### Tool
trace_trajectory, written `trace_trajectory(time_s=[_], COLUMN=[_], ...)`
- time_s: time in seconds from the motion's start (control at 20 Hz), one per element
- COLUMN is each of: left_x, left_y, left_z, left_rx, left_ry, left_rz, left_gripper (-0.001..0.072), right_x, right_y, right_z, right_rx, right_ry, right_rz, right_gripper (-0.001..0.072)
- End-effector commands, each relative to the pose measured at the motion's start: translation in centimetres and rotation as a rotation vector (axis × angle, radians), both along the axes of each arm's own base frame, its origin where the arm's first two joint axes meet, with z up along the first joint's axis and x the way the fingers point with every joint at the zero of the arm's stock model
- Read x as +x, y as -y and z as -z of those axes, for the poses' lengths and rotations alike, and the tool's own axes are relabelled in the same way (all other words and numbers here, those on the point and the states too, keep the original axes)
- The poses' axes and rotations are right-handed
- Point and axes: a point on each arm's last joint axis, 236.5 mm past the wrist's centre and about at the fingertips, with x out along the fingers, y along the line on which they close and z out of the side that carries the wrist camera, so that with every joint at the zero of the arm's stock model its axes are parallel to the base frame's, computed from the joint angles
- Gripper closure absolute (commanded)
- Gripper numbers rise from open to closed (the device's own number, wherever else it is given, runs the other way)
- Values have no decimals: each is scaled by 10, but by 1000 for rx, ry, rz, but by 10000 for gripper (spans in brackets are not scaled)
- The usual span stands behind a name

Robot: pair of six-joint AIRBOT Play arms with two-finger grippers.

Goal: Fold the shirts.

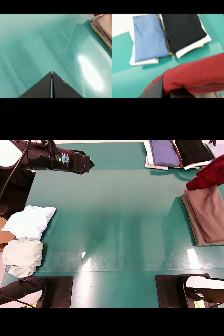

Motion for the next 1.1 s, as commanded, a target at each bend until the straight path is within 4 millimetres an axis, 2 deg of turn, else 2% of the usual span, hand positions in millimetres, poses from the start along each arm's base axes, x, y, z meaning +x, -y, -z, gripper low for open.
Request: trace_trajectory(time_s=[0.0,0.1,0.3,0.5,0.65,0.7,0.75,0.8,0.85,0.95,1.05], left_x=[-2,-2,-2,-2,-2,-2,-2,-2,-2,-2,-2], left_y=[0,0,0,0,0,0,0,0,0,0,0], left_z=[3,3,3,3,4,4,4,4,3,3,3], left_rx=[10,12,17,24,33,33,33,33,33,33,33], left_ry=[-10,-10,-6,2,11,11,11,11,11,11,12], left_rz=[8,9,11,16,24,24,24,24,24,24,24], left_gripper=[676,676,676,676,676,676,676,676,676,676,676], right_x=[-31,-56,-125,-185,-220,-233,-245,-256,-264,-267,-244], right_y=[0,-3,-5,-22,-25,-25,-24,-20,-13,3,3], right_z=[18,45,118,184,217,226,233,238,237,212,168], right_rx=[-5,-4,6,39,113,137,158,172,183,170,145], right_ry=[-76,-162,-401,-560,-615,-638,-661,-674,-669,-598,-450], right_rz=[38,70,184,248,322,345,367,391,426,492,477], right_gripper=[696,696,695,695,694,654,441,203,129,130,130])
